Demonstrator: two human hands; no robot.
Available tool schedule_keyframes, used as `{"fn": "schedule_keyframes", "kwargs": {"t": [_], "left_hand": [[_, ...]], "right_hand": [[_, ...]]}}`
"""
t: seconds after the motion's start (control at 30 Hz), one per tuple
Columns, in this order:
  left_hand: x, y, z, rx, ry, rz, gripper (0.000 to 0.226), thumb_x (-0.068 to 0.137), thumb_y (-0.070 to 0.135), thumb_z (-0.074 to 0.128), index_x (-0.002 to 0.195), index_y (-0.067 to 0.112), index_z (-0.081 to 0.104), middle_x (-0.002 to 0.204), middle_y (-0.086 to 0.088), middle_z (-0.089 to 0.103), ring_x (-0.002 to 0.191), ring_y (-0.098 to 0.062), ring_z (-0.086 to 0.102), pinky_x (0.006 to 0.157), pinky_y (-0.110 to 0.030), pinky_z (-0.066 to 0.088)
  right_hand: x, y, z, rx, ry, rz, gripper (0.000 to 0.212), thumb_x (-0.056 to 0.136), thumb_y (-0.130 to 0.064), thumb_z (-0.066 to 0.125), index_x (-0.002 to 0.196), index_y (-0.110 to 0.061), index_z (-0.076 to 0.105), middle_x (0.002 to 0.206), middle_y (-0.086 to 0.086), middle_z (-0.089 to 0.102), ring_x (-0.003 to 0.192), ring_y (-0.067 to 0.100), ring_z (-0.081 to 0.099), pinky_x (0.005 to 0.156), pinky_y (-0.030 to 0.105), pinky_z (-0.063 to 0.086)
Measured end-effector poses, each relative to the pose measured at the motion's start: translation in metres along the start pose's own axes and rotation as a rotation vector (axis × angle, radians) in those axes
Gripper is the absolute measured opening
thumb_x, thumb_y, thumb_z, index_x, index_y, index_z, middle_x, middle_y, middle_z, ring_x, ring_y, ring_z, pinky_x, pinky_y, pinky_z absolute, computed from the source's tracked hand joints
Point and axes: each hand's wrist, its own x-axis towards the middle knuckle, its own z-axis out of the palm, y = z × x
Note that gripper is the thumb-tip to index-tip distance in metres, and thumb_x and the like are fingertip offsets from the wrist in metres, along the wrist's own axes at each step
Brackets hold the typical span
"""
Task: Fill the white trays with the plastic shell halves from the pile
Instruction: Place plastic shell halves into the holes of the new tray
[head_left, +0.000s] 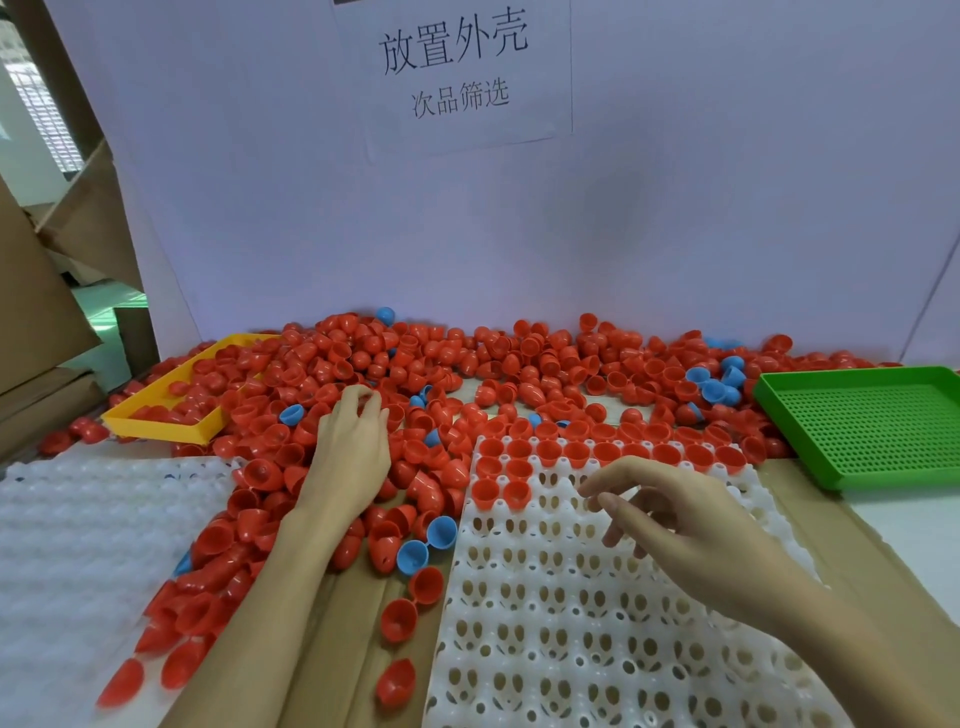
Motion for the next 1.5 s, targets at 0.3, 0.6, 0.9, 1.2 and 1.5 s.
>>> {"fn": "schedule_keyframes", "kwargs": {"t": [0.3,0.6,0.9,1.2,1.5], "left_hand": [[-0.004,0.002,-0.003,0.248,-0.144,-0.052,0.045,0.113,0.033,0.035,0.126,0.009,0.071,0.148,-0.016,0.053,0.138,-0.033,0.045,0.112,-0.047,0.032],[-0.006,0.013,-0.018,-0.085,0.175,0.159,0.036,0.102,0.013,0.065,0.137,0.004,0.067,0.151,-0.018,0.05,0.139,-0.037,0.048,0.116,-0.052,0.04],[-0.054,0.113,-0.039,-1.254,-0.221,0.143,0.019,0.093,0.013,0.079,0.108,0.019,0.07,0.109,-0.007,0.074,0.101,-0.03,0.075,0.09,-0.042,0.062],[-0.073,0.138,-0.035,-1.739,-0.452,-0.065,0.021,0.098,0.017,0.069,0.115,0.004,0.072,0.12,-0.018,0.072,0.114,-0.031,0.07,0.095,-0.032,0.058],[-0.074,0.135,-0.03,-1.487,-0.461,-0.028,0.022,0.098,0.02,0.072,0.12,0.018,0.074,0.123,-0.007,0.074,0.117,-0.028,0.072,0.101,-0.036,0.057]], "right_hand": [[0.0,0.002,-0.001,-0.01,-0.01,0.003,0.018,0.103,-0.023,0.061,0.108,-0.037,0.072,0.104,-0.025,0.072,0.086,0.004,0.074,0.07,0.035,0.063],[0.0,0.0,-0.003,-0.009,0.005,-0.01,0.018,0.103,-0.023,0.061,0.107,-0.036,0.072,0.107,-0.024,0.071,0.085,0.003,0.074,0.069,0.035,0.063],[-0.001,-0.005,0.002,0.201,-0.005,-0.022,0.041,0.1,-0.029,0.067,0.137,-0.041,0.051,0.105,-0.015,0.07,0.09,0.014,0.075,0.069,0.034,0.063],[0.001,-0.006,0.009,0.11,0.105,-0.107,0.005,0.097,-0.028,0.071,0.098,-0.032,0.072,0.086,-0.014,0.075,0.077,0.009,0.074,0.062,0.021,0.057],[0.0,-0.011,0.01,0.211,0.108,-0.088,0.043,0.093,-0.026,0.076,0.128,-0.042,0.056,0.103,-0.013,0.07,0.084,0.016,0.075,0.063,0.026,0.06]]}}
